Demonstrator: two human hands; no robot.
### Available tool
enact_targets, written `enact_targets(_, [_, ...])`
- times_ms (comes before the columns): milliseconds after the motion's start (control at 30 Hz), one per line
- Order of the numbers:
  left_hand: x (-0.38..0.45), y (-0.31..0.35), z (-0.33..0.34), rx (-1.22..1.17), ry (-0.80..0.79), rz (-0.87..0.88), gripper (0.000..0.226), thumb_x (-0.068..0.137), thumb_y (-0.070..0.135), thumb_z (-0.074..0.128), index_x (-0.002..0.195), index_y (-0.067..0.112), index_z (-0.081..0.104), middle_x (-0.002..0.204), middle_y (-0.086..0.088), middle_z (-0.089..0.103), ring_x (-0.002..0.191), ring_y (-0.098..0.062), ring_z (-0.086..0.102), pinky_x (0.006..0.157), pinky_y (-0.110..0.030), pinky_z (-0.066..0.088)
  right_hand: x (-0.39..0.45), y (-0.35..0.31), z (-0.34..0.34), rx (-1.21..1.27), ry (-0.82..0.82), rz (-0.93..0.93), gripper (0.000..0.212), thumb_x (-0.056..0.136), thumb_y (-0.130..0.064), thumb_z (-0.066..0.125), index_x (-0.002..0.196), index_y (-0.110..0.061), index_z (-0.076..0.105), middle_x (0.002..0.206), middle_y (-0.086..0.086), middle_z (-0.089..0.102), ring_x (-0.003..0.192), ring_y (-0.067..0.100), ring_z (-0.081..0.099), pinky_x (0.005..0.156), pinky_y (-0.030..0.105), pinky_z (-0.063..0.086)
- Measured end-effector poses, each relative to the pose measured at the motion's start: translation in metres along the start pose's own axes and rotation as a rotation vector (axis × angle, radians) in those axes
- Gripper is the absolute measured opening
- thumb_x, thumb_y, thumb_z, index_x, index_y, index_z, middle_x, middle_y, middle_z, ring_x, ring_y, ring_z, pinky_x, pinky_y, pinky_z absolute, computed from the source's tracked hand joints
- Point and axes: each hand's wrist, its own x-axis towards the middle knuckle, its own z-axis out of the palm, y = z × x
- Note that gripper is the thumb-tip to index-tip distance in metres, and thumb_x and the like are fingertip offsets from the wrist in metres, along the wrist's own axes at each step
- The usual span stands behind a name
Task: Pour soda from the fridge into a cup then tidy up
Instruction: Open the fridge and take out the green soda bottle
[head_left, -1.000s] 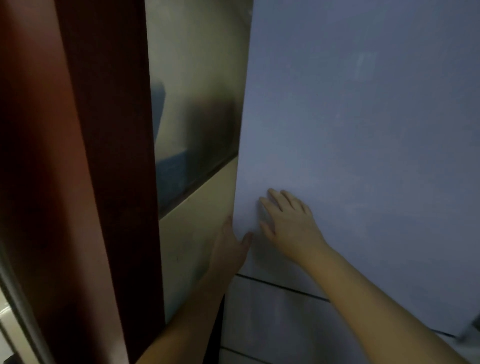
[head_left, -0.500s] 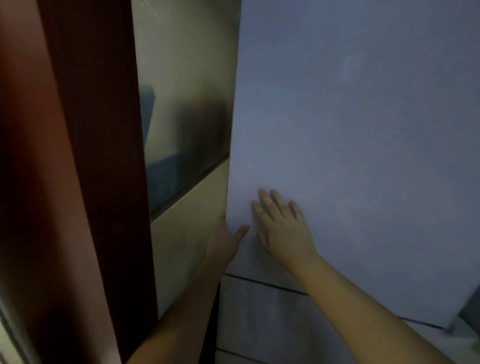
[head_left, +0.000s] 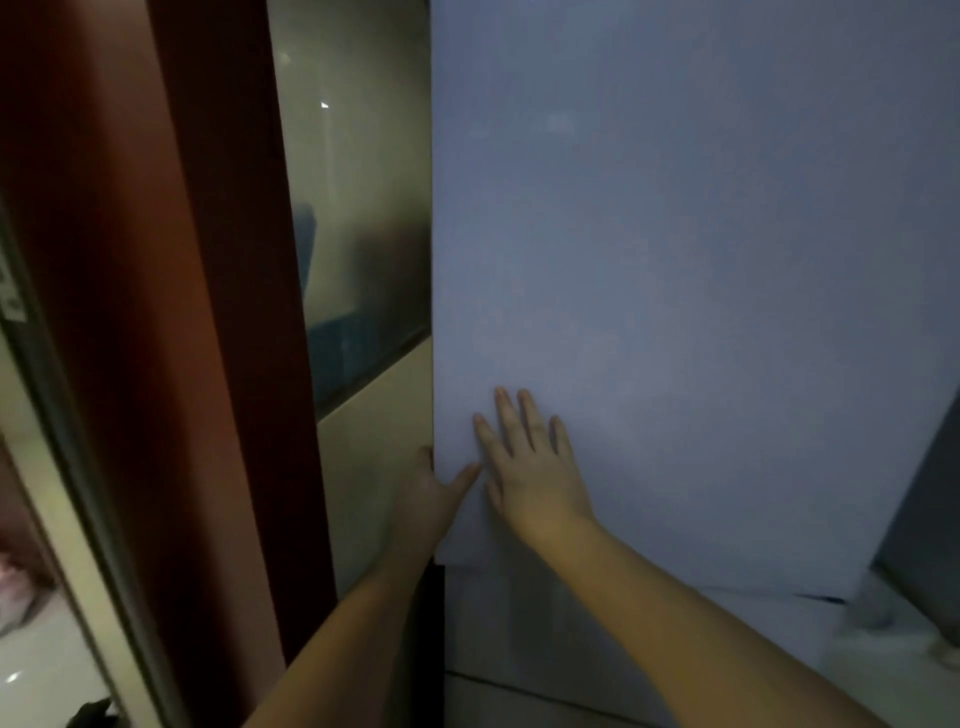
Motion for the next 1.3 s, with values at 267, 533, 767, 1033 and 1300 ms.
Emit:
enact_targets(267, [-0.099, 0.018, -0.024, 0.153, 0.095, -0.031, 0.050, 0.078, 0.051, 0.073, 0.116, 0.025, 0.053, 0.107, 0.006, 0.065, 0.093, -0.013, 0.063, 0.079, -0.036, 0.055, -0.076, -0.024, -0.043, 0.099, 0.138, -0.014, 0.071, 0.092, -0.041, 0.050, 0.152, -0.022, 0.017, 0.160, 0.014, 0.005, 0.146, 0.038, 0.004, 0.111, 0.053, 0.027])
enact_targets(533, [-0.196, 0.051, -0.043, 0.348, 0.080, 0.045, 0.027, 0.086, 0.043, 0.067, 0.093, 0.022, 0.053, 0.077, 0.011, 0.060, 0.065, 0.000, 0.055, 0.050, -0.019, 0.035, -0.147, -0.040, -0.087, 0.213, 0.147, 0.047, 0.077, 0.093, -0.050, 0.042, 0.153, -0.021, 0.003, 0.160, 0.016, -0.002, 0.146, 0.038, -0.003, 0.111, 0.046, 0.028])
enact_targets(767, [-0.255, 0.068, -0.045, 0.595, 0.031, 0.166, 0.016, 0.095, 0.034, 0.050, 0.085, 0.022, 0.043, 0.069, 0.010, 0.055, 0.057, -0.011, 0.053, 0.046, -0.025, 0.034, -0.196, -0.067, -0.135, 0.304, 0.182, 0.218, 0.077, 0.093, -0.061, 0.027, 0.153, -0.021, -0.001, 0.158, 0.020, 0.006, 0.145, 0.037, 0.010, 0.115, 0.048, 0.016])
enact_targets(1033, [-0.320, 0.075, -0.047, 0.600, -0.231, 0.444, 0.060, 0.095, 0.036, 0.055, 0.148, 0.021, 0.031, 0.109, 0.002, 0.068, 0.091, -0.013, 0.066, 0.067, -0.017, 0.039, -0.250, -0.082, -0.177, 0.315, 0.266, 0.462, 0.089, 0.090, -0.057, 0.045, 0.151, -0.015, -0.003, 0.156, 0.022, 0.016, 0.144, 0.032, 0.021, 0.112, 0.045, 0.027])
enact_targets(1300, [-0.341, 0.066, -0.053, 0.591, -0.461, 0.806, 0.039, 0.094, 0.042, 0.049, 0.132, 0.033, 0.046, 0.112, 0.011, 0.063, 0.100, -0.009, 0.061, 0.079, -0.033, 0.052, -0.305, -0.067, -0.198, 0.201, 0.354, 0.600, 0.089, 0.084, -0.035, 0.067, 0.150, -0.006, 0.016, 0.151, 0.014, 0.034, 0.127, 0.030, 0.048, 0.100, 0.046, 0.040])
